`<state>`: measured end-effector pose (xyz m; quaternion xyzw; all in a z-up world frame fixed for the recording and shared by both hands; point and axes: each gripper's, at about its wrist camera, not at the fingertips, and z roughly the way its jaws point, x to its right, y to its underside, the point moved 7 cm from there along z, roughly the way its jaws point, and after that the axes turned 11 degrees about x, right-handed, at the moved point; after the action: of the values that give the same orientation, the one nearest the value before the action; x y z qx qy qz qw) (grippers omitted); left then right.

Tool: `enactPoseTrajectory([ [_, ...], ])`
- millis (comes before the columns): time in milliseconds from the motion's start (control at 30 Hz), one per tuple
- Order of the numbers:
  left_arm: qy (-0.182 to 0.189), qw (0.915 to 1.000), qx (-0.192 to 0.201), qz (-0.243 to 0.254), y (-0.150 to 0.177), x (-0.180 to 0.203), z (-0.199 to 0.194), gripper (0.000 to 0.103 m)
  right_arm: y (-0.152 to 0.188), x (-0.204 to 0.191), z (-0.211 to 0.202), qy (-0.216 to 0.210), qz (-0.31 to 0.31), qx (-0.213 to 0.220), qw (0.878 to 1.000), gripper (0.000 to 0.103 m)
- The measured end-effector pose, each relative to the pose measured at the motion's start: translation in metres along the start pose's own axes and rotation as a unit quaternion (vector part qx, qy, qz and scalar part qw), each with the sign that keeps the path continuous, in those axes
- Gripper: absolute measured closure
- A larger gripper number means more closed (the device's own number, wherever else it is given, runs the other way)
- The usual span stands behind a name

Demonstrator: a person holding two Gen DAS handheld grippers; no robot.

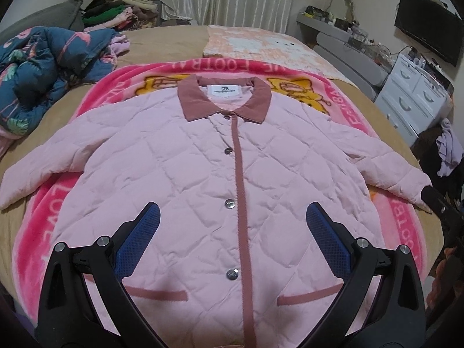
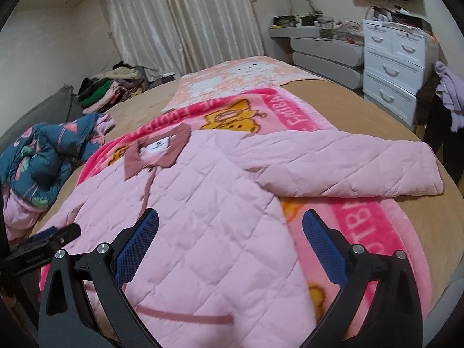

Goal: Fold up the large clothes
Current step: 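Move the right gripper along the jacket toward the sleeve cuff, then grasp the mauve-trimmed sleeve cuff with the right gripper and lift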

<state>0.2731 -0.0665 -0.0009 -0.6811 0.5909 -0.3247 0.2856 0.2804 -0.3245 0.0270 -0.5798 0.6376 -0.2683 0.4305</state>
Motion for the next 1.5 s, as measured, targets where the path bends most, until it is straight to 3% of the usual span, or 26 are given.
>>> enactPoseTrajectory([
  [600,0.033,0.9990,-0.021,0.020,-0.013,0.055,0.053,0.008,-0.014,0.106,0.024,0.084,0.056,0.009,0.995,0.004],
  [900,0.024,0.9987,-0.035,0.027,-0.015,0.075,0.083,0.008,-0.009,0.175,0.041,0.132,0.112,-0.004,0.985,0.004],
  [1167,0.022,0.9983,-0.043,0.031,-0.016,0.097,0.107,0.008,0.005,0.244,0.052,0.180,0.175,-0.013,0.968,0.004],
  [1500,0.015,0.9972,-0.060,0.042,-0.011,0.114,0.134,0.008,0.033,0.330,0.078,0.204,0.300,-0.037,0.931,0.004],
])
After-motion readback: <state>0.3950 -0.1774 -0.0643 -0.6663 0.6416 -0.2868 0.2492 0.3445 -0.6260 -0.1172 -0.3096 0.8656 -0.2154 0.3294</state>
